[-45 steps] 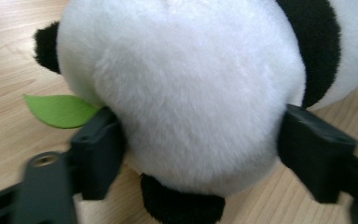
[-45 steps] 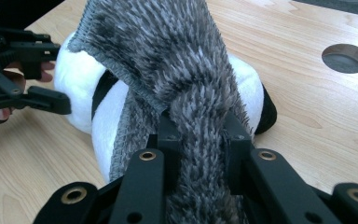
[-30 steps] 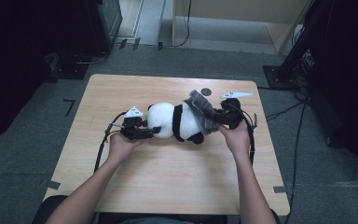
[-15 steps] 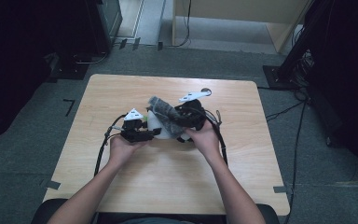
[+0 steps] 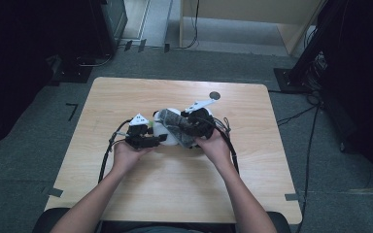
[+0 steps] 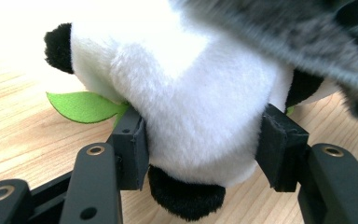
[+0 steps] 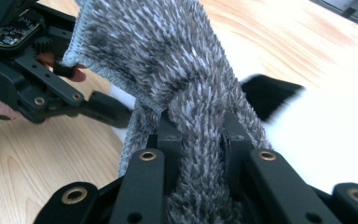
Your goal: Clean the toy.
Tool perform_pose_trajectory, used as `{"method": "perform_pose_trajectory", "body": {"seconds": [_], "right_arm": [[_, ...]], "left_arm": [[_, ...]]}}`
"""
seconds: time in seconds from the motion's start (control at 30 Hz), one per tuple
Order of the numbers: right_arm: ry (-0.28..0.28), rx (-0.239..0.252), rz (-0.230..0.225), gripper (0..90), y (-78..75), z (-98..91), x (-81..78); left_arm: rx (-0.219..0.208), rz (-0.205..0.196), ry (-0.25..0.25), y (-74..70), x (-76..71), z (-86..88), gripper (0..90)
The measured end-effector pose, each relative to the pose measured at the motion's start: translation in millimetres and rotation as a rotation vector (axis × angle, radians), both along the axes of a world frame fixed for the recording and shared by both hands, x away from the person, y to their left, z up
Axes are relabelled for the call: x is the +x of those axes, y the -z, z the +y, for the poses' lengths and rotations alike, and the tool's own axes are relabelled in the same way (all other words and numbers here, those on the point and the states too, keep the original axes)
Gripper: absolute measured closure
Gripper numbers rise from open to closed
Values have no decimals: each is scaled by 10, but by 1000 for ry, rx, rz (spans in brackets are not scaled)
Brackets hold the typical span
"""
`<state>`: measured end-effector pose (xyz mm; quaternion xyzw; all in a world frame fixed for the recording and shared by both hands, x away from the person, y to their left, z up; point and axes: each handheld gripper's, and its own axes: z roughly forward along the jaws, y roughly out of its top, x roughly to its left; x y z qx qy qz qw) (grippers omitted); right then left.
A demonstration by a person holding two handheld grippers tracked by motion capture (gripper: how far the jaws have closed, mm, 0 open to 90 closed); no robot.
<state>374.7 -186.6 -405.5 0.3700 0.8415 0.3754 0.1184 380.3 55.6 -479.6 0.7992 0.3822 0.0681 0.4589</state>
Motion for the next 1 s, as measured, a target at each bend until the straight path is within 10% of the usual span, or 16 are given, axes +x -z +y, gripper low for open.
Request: {"method": "perform_pose_trajectory", "body": {"seconds": [0.5,0.8,1.0], "right_arm": [[154,45,-1,755,-172,-708,-67],[305,101,-11,755,-95,-1073,2],[309,148,36,749,124,-1044,95]], "left_arm": [[-16,20,19,7,49,41,423],[-22,19,19,12,57,38,419],[-20,14,19,20,50,35,398]]}}
